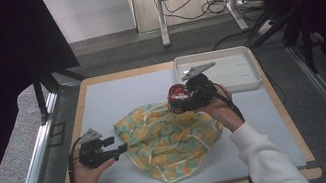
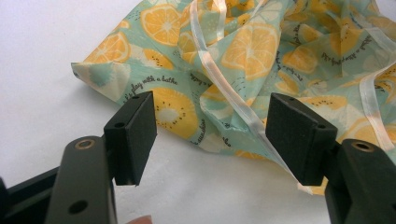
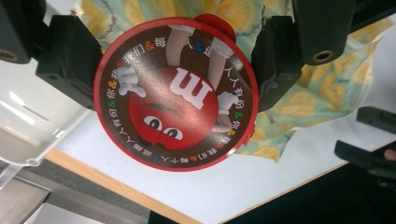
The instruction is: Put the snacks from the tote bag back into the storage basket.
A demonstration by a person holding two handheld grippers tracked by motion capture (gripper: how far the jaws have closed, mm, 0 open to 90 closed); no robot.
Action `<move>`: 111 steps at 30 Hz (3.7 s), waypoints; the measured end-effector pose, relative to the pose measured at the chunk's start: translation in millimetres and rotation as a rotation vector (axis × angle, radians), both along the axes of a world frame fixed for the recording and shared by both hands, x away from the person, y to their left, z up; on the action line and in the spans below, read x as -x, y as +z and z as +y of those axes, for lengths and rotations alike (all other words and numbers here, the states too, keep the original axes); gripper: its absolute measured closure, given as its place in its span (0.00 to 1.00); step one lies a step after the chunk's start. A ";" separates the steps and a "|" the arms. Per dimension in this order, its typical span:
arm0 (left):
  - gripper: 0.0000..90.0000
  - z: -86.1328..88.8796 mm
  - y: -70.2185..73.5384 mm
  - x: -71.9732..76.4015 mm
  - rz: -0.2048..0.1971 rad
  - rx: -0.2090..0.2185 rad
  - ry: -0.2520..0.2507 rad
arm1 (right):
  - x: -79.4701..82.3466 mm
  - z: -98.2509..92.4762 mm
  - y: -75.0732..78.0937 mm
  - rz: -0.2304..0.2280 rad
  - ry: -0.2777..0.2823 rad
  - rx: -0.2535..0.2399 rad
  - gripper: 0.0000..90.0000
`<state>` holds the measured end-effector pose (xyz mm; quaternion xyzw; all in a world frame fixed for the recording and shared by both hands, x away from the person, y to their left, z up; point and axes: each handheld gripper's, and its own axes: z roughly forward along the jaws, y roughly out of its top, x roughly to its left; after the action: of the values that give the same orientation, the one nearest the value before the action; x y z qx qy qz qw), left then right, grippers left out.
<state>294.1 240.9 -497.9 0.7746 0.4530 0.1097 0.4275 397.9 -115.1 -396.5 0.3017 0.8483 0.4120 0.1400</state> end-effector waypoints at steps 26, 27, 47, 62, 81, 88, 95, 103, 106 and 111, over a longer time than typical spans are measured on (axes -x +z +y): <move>0.38 4.2 -0.2 -0.7 0.003 0.006 0.012 | -57.8 -17.8 -8.7 0.034 -0.121 0.014 0.28; 0.38 4.3 -0.2 -0.8 0.004 0.006 0.012 | -60.1 -18.5 -9.5 0.031 -0.124 0.019 0.28; 0.38 4.1 -1.0 -1.0 0.006 0.006 0.010 | -93.7 -36.4 -27.1 0.035 -0.236 0.033 0.28; 0.38 5.4 -1.5 -1.2 0.008 0.007 0.013 | -116.0 -34.0 -33.8 0.023 -0.283 0.068 0.28; 0.37 5.9 -2.0 -1.1 0.009 0.006 0.011 | -134.8 -24.1 -66.2 0.044 -0.307 0.141 0.28; 0.37 6.0 -2.2 -1.1 0.012 0.007 0.009 | -137.4 -18.6 -73.7 0.045 -0.302 0.153 0.28; 0.37 6.0 -2.6 -1.7 0.016 0.007 0.008 | -138.8 -18.0 -80.9 0.059 -0.299 0.164 0.28; 0.37 6.3 -2.4 -1.4 0.020 0.007 0.008 | -133.8 -19.9 -75.0 0.044 -0.302 0.091 0.20; 0.37 6.9 -1.4 -1.7 0.020 0.011 0.008 | -128.6 -19.6 -68.7 0.033 -0.305 0.077 0.18; 0.37 9.0 -3.4 -2.5 0.024 0.009 0.019 | -119.7 -21.2 -59.8 0.026 -0.287 0.062 0.17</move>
<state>296.6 249.9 -501.3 0.7697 0.4659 0.1022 0.4243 517.6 -136.3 -456.2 0.4207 0.8106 0.3573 0.1957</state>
